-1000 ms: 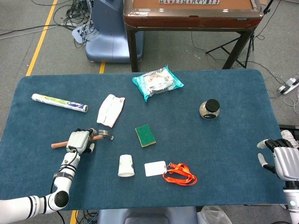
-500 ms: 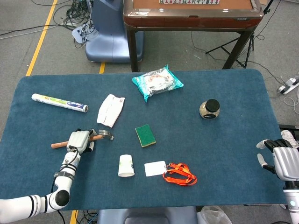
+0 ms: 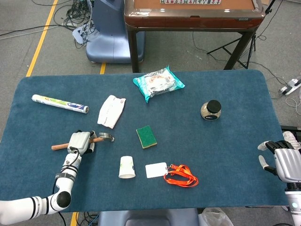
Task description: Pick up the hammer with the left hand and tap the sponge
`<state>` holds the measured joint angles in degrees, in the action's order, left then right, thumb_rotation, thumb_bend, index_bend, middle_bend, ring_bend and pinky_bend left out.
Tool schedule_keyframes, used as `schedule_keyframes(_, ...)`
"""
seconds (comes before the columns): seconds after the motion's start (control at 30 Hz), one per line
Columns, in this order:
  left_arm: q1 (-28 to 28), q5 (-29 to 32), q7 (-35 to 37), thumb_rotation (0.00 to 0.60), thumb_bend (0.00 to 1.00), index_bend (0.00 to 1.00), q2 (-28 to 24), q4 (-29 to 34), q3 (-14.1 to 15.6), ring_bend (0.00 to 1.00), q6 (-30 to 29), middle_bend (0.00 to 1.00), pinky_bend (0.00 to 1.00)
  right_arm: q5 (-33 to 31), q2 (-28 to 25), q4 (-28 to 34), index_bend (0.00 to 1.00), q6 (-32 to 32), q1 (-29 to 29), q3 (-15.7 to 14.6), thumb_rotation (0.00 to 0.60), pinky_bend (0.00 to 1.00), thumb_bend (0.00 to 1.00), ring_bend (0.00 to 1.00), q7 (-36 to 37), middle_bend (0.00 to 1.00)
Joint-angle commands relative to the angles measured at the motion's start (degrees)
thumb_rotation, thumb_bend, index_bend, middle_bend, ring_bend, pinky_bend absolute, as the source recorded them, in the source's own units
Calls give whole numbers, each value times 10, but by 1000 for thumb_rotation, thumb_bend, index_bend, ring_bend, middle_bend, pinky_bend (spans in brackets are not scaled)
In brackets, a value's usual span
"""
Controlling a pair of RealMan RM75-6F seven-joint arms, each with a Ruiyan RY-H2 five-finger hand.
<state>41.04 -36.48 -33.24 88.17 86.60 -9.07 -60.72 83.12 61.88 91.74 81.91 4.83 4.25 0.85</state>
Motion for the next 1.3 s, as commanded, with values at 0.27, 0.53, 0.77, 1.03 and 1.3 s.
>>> schedule_keyframes(0.27, -1, -3, 3, 600, 492, 438, 2, -3, -2, 391, -3, 520, 174, -1, -1, 1, 457, -1, 0, 0, 600, 288, 368, 393, 0, 450)
schedule_keyframes(0.53, -4, -13, 10, 600, 511, 465, 2, -3, -5, 422, -6, 549, 178, -1, -1, 1, 457, -2, 1, 0, 600, 288, 368, 393, 0, 450)
schedule_keyframes(0.77, -10, -52, 39, 600, 523, 556, 5, -10, -6, 480, -10, 625, 200, 0, -2, 1, 457, -3, 1, -1, 600, 287, 368, 393, 1, 450)
schedule_keyframes(1.03, -19, -102, 79, 600, 542, 630, 3, -14, -8, 552, -10, 699, 239, -1, -2, 2, 457, -3, 1, -1, 600, 288, 368, 393, 2, 450)
schedule_keyframes(1.3, -24, -130, 101, 600, 579, 662, -2, -11, -10, 565, -8, 720, 239, -2, -2, 2, 457, -4, 2, -1, 600, 288, 368, 393, 1, 450)
